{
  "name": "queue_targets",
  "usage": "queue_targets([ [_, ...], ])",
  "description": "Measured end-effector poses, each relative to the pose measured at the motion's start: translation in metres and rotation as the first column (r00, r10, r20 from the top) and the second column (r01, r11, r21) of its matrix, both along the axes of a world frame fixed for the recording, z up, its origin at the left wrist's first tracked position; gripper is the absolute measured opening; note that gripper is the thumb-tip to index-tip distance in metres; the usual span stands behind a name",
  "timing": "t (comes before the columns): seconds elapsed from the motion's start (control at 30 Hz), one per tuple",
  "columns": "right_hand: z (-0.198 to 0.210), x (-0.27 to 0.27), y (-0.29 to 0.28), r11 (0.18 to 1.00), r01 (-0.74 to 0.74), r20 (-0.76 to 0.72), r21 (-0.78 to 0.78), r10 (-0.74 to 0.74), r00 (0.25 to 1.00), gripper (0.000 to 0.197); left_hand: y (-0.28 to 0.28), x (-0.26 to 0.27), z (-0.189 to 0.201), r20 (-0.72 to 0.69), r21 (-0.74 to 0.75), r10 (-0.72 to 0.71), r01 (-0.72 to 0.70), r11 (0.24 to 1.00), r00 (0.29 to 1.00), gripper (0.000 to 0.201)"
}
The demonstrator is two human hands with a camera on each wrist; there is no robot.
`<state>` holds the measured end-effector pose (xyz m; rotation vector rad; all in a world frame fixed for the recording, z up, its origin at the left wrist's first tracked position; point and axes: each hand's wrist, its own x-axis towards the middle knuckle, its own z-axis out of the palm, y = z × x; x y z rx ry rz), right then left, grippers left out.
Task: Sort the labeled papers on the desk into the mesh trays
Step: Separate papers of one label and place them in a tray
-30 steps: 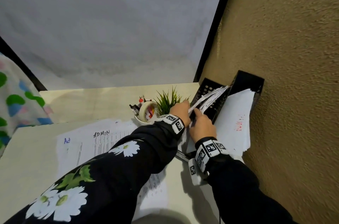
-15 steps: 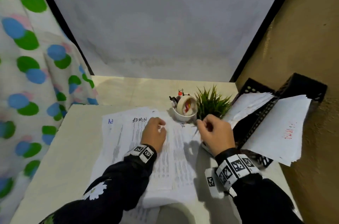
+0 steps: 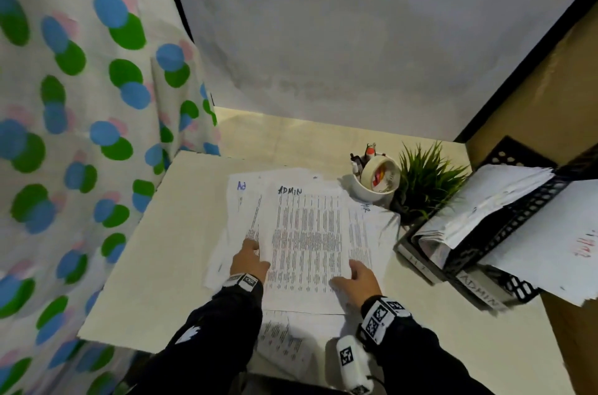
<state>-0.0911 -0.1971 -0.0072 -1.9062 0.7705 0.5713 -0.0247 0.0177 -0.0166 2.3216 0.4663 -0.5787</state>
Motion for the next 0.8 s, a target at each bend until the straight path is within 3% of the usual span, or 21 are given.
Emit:
queue_targets([
  [0.1,0.002,-0.001,-0.002,0.987,0.146,0.027,0.068,-0.149,0.989,0.075,0.002,-0.014,0.004,0.110,-0.125,-0.065,0.079,0.989,0.992,0.024],
  [0.17,0.001,-0.003,-0.006,0.929,0.309,0.057,0.203,-0.326,0.944,0.085,0.005,-0.022,0.008,0.164,-0.228,-0.056,0.093,0.969,0.985,0.012],
  [0.27,0.003,-0.005,-0.015,0.795,0.495,0.030,0.351,-0.538,0.842,0.102,0.009,-0.032,0.011,0.163,-0.309,-0.090,0.137,0.941,0.983,0.032],
  [0.33,-0.001,-0.005,-0.022,0.770,0.549,-0.030,0.325,-0.572,0.820,0.095,0.009,-0.037,0.017,0.126,-0.365,-0.107,0.146,0.919,0.986,0.050],
  [0.4,0.003,-0.008,-0.021,0.742,0.550,-0.074,0.384,-0.569,0.819,0.073,0.008,-0.040,0.023,0.079,-0.419,-0.093,0.118,0.900,0.992,0.052],
  [0.47,-0.007,-0.014,-0.023,0.769,0.522,-0.081,0.368,-0.533,0.842,0.053,0.009,-0.035,0.028,0.098,-0.376,-0.023,0.058,0.925,0.995,0.041],
  [0.57,-0.006,-0.017,-0.020,0.830,0.467,-0.026,0.306,-0.483,0.875,0.012,0.020,-0.017,0.023,0.239,-0.091,0.138,-0.119,0.989,0.961,0.027],
  [0.6,-0.007,-0.018,-0.020,0.832,0.454,0.022,0.319,-0.485,0.874,0.018,0.025,-0.011,0.021,0.223,-0.029,0.151,-0.148,0.988,0.963,0.018],
  [0.67,-0.010,-0.019,-0.022,0.831,0.414,0.096,0.371,-0.478,0.873,0.037,0.032,-0.001,0.014,0.089,0.038,0.172,-0.175,0.984,0.981,0.049],
  [0.73,-0.010,-0.022,-0.021,0.815,0.400,0.120,0.418,-0.486,0.865,0.038,0.036,0.007,0.012,0.011,0.045,0.192,-0.192,0.980,0.981,0.071],
  [0.8,-0.010,-0.022,-0.018,0.797,0.418,0.097,0.437,-0.503,0.859,0.038,0.038,0.010,0.010,0.003,0.033,0.175,-0.175,0.984,0.985,0.067],
])
